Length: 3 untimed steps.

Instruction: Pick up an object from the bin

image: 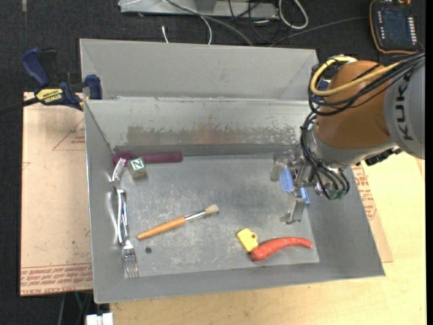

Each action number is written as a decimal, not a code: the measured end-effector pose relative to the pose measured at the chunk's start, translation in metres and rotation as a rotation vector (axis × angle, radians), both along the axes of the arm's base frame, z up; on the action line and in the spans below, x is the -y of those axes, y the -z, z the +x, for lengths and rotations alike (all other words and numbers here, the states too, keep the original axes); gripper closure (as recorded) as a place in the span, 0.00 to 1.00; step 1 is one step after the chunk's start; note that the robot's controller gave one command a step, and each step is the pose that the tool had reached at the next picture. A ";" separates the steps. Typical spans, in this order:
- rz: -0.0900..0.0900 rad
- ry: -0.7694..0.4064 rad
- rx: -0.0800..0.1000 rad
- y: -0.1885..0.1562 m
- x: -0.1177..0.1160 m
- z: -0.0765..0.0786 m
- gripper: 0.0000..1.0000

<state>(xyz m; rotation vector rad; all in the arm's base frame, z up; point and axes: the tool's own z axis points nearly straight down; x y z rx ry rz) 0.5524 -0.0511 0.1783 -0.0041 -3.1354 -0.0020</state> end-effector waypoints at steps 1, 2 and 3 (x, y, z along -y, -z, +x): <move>-0.001 -0.003 0.008 -0.004 0.000 0.002 0.00; 0.002 -0.413 0.007 0.097 -0.002 -0.045 0.00; 0.000 -0.433 0.012 0.047 -0.012 -0.053 0.00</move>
Offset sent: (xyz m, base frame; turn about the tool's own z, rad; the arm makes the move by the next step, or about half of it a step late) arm -0.0502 0.0021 -0.1083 -0.4636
